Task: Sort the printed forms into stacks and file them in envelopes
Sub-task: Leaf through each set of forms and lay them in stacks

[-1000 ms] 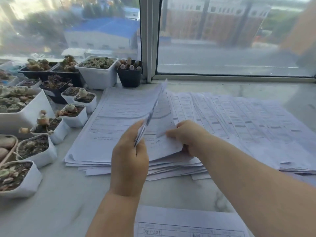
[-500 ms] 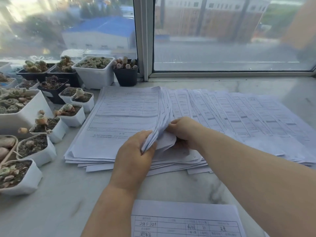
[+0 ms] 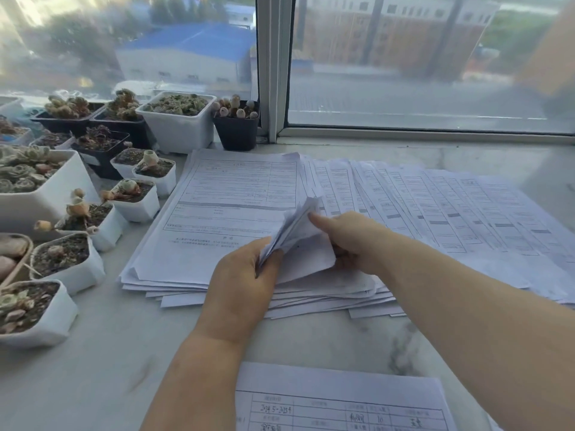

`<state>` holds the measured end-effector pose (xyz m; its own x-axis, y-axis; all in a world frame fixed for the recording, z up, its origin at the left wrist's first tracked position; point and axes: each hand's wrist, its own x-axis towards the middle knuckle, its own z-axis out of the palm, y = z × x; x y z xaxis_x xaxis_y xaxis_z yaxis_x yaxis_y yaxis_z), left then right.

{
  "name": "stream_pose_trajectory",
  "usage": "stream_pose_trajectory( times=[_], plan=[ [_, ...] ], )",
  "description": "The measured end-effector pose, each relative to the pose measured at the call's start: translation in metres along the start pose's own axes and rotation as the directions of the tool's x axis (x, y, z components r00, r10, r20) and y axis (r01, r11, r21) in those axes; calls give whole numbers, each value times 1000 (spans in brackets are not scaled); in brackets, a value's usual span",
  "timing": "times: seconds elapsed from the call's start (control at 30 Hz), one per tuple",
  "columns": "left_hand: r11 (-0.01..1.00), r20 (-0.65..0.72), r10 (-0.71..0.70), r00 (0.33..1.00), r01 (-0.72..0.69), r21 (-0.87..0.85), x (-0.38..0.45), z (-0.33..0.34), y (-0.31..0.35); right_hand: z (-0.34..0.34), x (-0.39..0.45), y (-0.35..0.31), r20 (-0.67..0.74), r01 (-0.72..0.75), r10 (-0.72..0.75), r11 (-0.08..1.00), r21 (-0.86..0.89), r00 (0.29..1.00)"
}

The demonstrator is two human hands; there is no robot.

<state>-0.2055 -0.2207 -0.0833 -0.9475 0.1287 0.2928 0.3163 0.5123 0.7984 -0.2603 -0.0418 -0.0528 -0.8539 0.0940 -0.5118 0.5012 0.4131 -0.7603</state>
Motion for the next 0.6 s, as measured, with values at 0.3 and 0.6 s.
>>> stream_pose_trajectory(
  times=[0.3, 0.6],
  plan=[
    [999, -16, -41, 999, 41, -3, 1, 7, -9, -26, -20, 19, 280, -80, 0, 958, 275, 960],
    [972, 234, -22, 972, -34, 232, -1, 11, -1, -52, -102, 40, -201, 161, -89, 912, 379, 975]
  ],
)
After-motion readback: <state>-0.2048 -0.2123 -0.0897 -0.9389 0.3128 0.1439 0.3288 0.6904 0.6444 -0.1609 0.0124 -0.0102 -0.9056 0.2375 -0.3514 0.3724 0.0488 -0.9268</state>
